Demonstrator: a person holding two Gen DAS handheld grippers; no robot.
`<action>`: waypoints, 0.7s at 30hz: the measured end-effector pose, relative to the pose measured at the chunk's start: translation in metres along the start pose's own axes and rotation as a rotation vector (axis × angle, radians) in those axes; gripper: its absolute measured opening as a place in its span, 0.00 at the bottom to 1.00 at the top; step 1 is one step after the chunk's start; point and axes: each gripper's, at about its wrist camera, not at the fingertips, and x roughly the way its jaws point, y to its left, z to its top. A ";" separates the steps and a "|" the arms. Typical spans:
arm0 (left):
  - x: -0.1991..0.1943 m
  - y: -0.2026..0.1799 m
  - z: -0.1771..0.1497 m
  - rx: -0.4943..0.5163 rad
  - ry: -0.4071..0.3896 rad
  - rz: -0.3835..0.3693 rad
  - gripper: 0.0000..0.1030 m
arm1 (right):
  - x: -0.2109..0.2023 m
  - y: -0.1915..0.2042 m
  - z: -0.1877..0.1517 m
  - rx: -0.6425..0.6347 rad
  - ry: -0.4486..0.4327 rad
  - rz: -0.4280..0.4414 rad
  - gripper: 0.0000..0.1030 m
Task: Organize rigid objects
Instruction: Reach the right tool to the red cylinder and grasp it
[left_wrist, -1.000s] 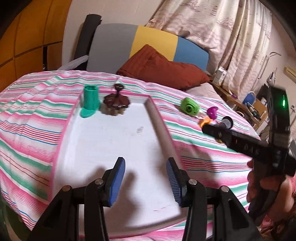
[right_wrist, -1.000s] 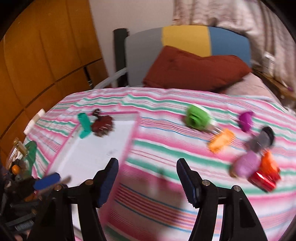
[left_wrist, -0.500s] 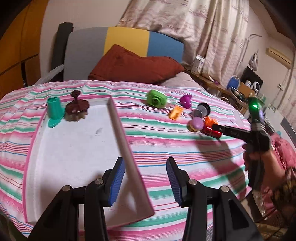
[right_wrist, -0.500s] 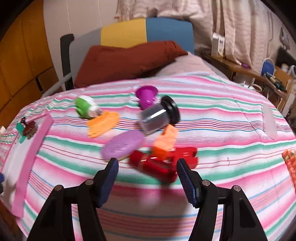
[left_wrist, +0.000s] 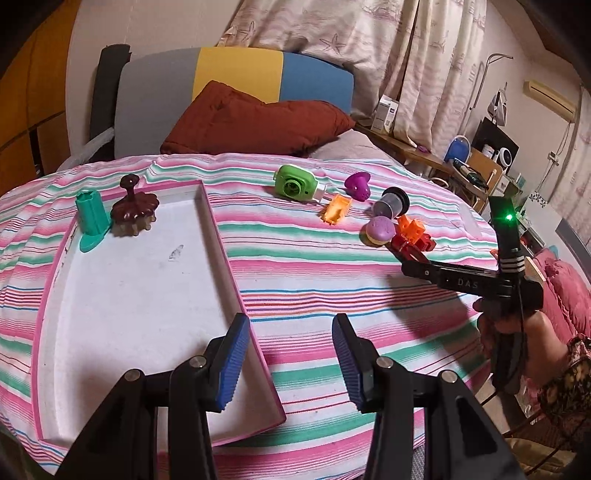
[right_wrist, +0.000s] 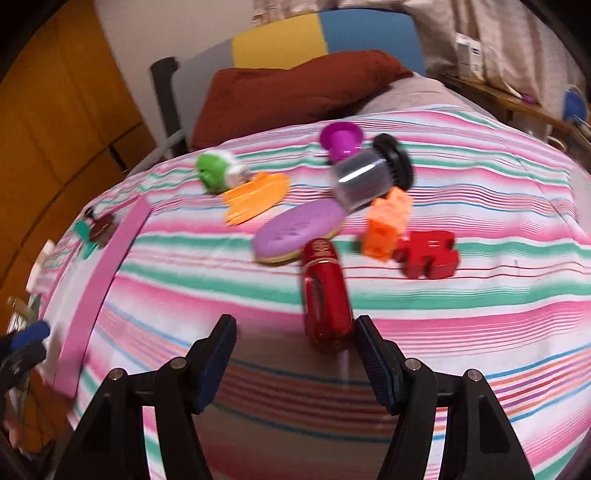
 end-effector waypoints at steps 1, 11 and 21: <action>0.000 0.000 0.000 -0.001 0.002 0.000 0.45 | 0.000 0.002 0.001 -0.009 -0.004 -0.001 0.65; 0.000 -0.004 0.002 0.005 0.015 -0.001 0.45 | 0.023 -0.008 0.027 0.022 0.012 -0.145 0.28; 0.024 -0.036 0.026 0.047 0.085 -0.090 0.45 | 0.011 -0.027 0.010 0.134 -0.072 -0.230 0.26</action>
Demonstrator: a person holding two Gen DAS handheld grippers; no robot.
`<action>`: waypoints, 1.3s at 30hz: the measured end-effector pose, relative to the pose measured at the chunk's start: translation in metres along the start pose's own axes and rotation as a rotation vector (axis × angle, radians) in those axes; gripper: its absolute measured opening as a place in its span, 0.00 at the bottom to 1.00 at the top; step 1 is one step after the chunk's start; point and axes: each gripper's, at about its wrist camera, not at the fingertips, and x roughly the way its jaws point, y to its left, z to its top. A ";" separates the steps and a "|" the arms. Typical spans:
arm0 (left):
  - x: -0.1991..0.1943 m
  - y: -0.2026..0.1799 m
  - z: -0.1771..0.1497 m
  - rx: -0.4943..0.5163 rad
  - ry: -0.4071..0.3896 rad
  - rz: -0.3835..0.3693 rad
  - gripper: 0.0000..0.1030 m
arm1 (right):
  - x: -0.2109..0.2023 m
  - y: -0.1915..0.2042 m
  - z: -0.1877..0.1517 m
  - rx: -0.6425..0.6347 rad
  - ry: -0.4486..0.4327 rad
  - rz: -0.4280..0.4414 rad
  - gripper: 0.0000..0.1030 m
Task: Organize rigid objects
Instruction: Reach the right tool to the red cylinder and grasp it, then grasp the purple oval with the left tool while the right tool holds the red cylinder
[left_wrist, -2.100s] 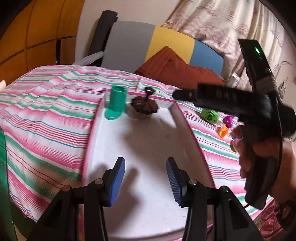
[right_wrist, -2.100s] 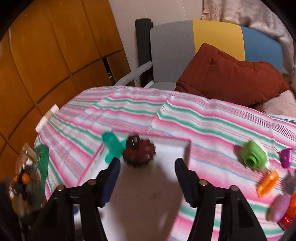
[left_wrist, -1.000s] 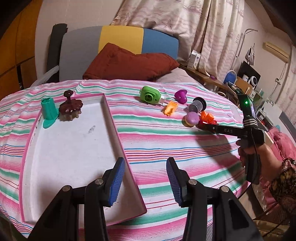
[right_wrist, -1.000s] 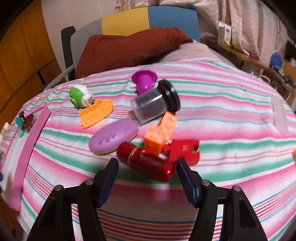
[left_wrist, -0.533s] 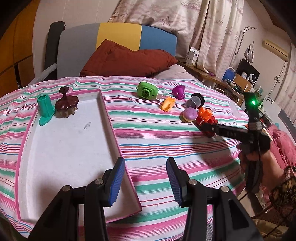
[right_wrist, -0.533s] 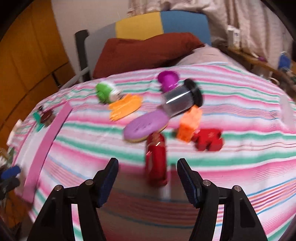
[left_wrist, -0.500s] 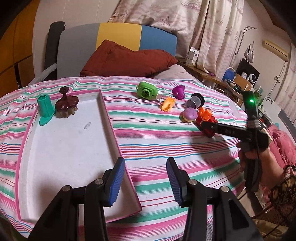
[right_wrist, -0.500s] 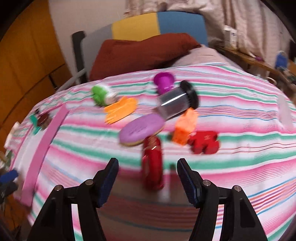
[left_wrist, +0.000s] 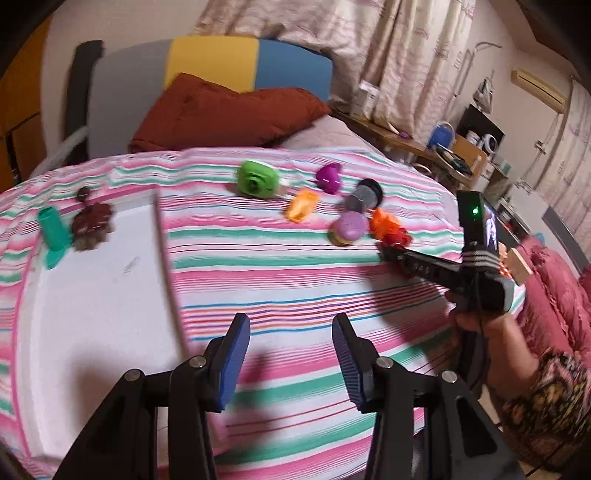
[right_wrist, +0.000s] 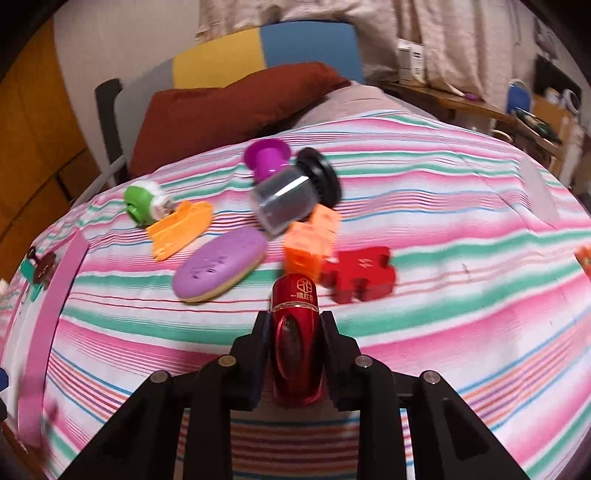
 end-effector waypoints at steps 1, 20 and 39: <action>0.005 -0.005 0.003 0.010 0.017 -0.014 0.45 | -0.001 -0.001 -0.001 -0.001 -0.002 -0.001 0.26; 0.122 -0.065 0.091 0.088 0.114 0.032 0.45 | -0.003 -0.008 -0.011 0.047 -0.069 0.015 0.26; 0.180 -0.078 0.092 0.272 0.111 -0.010 0.44 | -0.003 -0.013 -0.014 0.073 -0.081 0.033 0.26</action>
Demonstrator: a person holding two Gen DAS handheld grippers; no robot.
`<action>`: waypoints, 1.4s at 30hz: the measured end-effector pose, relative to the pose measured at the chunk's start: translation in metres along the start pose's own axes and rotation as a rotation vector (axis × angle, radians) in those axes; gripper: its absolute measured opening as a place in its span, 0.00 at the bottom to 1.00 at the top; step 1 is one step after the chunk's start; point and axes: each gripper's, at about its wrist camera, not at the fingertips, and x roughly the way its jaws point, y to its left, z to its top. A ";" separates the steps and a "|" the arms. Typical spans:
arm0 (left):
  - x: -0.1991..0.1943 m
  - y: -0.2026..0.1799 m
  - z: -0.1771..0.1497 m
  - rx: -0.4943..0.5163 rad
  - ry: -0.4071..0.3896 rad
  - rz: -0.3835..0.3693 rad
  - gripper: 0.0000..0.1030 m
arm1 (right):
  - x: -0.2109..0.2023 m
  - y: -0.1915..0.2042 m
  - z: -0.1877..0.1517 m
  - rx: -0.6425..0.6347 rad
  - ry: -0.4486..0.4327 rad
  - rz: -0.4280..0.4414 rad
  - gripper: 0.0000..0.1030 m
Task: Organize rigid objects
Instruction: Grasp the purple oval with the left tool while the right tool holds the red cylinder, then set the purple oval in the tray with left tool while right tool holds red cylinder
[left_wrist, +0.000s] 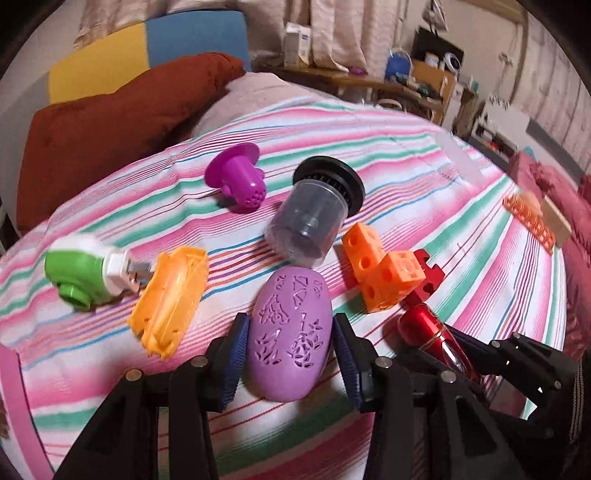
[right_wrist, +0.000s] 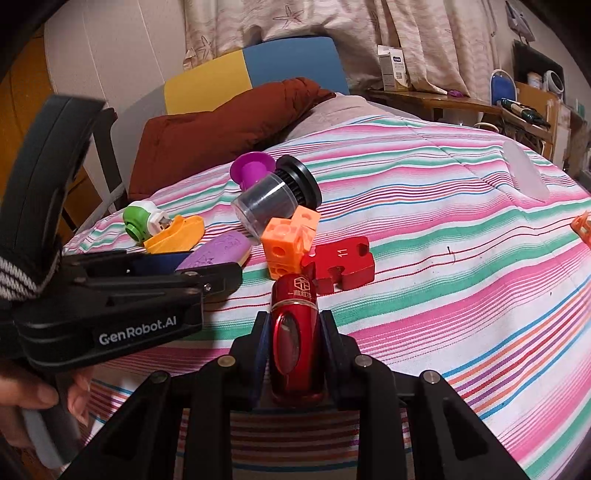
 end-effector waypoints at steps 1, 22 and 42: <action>-0.002 0.002 -0.002 -0.014 -0.008 -0.002 0.44 | 0.000 0.000 0.000 0.000 0.000 0.000 0.26; -0.080 0.038 -0.067 -0.282 -0.105 -0.022 0.44 | -0.001 0.003 -0.001 -0.010 -0.001 -0.011 0.26; -0.177 0.133 -0.139 -0.538 -0.252 0.116 0.44 | 0.000 0.006 -0.001 -0.022 0.003 -0.027 0.26</action>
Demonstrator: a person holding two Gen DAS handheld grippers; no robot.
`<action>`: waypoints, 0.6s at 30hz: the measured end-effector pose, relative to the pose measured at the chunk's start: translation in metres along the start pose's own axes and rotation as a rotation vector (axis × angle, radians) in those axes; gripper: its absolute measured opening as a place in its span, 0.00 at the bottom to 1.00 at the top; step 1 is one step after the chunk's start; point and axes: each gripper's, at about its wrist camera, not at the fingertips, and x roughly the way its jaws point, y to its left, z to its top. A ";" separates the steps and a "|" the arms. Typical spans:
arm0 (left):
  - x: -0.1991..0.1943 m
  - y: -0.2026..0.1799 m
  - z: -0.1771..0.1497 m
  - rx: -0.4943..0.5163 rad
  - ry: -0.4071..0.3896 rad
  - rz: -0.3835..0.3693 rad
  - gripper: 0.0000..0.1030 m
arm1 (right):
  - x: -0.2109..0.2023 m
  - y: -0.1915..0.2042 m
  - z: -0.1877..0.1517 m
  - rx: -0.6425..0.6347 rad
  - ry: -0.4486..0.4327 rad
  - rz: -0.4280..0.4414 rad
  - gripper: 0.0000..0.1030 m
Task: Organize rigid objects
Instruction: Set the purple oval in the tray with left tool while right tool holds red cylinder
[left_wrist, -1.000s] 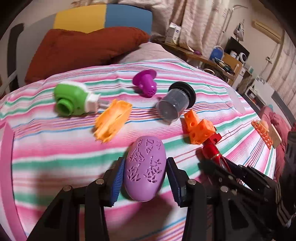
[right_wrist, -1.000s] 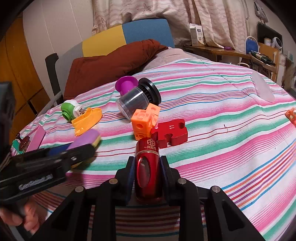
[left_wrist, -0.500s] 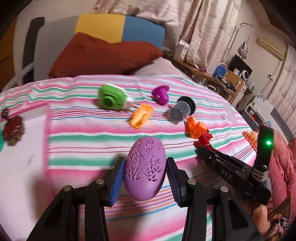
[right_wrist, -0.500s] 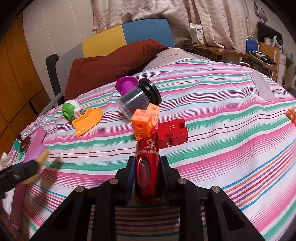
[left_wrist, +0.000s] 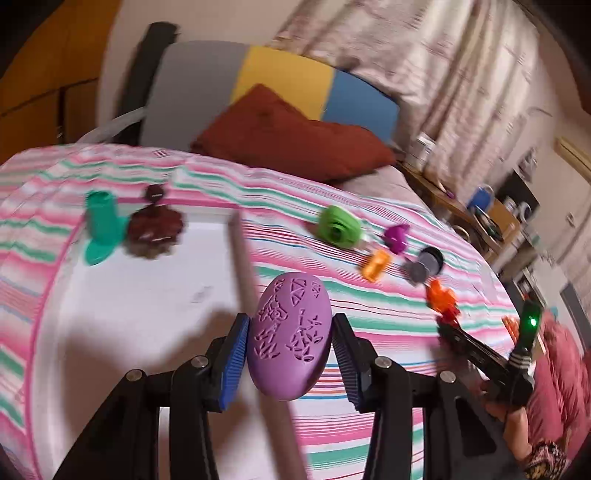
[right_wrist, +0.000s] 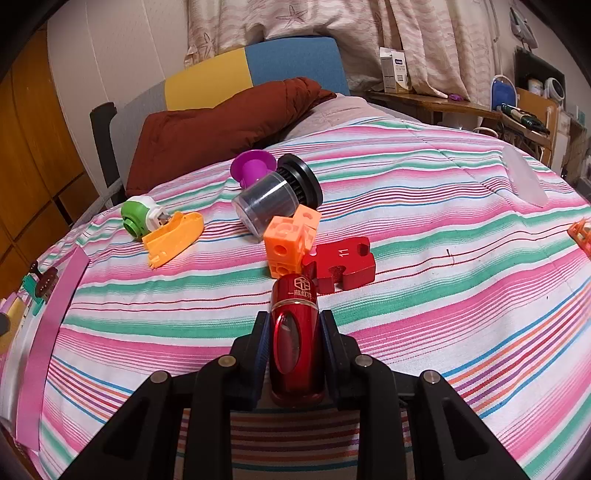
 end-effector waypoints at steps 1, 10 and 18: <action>-0.002 0.008 0.000 -0.017 -0.005 0.008 0.44 | 0.000 0.000 0.000 -0.001 0.000 -0.002 0.26; -0.001 0.067 0.010 -0.075 -0.012 0.178 0.44 | 0.000 0.002 0.000 -0.016 0.004 -0.016 0.26; 0.008 0.102 0.017 -0.166 0.033 0.202 0.43 | 0.000 0.004 0.000 -0.034 0.008 -0.036 0.26</action>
